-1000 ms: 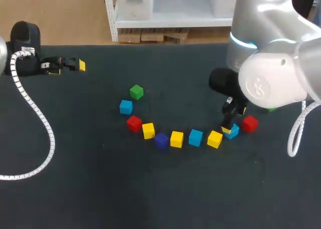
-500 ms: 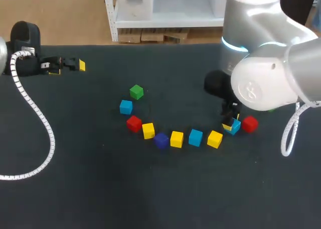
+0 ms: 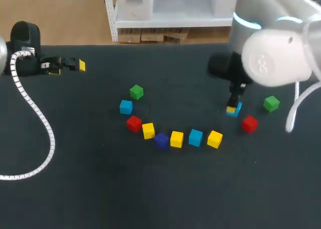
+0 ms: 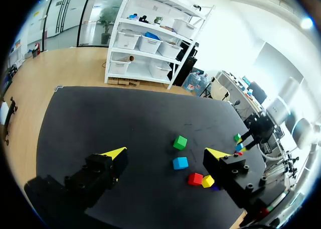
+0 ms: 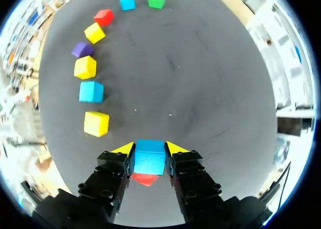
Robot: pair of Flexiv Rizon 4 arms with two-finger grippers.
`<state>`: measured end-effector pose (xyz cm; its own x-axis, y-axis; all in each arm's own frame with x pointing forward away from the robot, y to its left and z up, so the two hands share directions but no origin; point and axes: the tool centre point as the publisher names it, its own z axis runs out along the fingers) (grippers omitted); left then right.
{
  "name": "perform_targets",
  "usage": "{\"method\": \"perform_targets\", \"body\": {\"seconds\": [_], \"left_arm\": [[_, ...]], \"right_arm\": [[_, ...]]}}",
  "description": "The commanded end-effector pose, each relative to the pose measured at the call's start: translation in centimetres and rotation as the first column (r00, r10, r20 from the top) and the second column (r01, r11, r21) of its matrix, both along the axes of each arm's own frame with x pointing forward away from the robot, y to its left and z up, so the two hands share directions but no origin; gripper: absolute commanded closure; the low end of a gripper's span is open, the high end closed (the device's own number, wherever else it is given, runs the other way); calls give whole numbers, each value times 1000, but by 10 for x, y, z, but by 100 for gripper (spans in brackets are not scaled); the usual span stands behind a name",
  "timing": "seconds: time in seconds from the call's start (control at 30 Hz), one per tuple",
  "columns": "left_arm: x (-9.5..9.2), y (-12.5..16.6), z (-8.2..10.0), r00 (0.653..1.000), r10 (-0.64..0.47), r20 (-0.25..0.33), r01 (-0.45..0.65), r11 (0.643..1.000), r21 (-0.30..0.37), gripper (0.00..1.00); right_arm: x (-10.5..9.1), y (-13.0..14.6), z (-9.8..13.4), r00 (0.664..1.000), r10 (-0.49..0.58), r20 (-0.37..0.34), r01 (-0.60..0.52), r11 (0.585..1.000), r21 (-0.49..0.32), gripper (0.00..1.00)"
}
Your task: Place the blue cubes, place green cubes on the blue cubes, place the yellow cubes on the green cubes, then place the red cubes on the yellow cubes, and place purple cube on the red cubes.
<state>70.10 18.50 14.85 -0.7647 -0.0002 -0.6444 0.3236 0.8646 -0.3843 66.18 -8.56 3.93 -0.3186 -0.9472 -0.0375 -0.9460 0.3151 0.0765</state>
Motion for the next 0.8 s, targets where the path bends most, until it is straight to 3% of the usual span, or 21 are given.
{"method": "perform_targets", "body": {"seconds": [0.03, 0.33, 0.6, 0.8], "left_arm": [[0, 0, 0, 1000, 0, -1, 0, 1000, 1, 0], [0, 0, 0, 1000, 0, -1, 0, 1000, 1, 0], [0, 0, 0, 1000, 0, -1, 0, 1000, 1, 0], [0, 0, 0, 1000, 0, -1, 0, 1000, 1, 0]], "right_arm": [[14, 4, 7, 995, 95, -4, -95, 995, -14, 100], [36, 35, 6, 958, 284, 40, -282, 958, -53, 100], [50, 50, -2, 940, 340, 32, -339, 940, -42, 100], [57, 54, -16, 935, 353, 27, -350, 934, -78, 100]]}}
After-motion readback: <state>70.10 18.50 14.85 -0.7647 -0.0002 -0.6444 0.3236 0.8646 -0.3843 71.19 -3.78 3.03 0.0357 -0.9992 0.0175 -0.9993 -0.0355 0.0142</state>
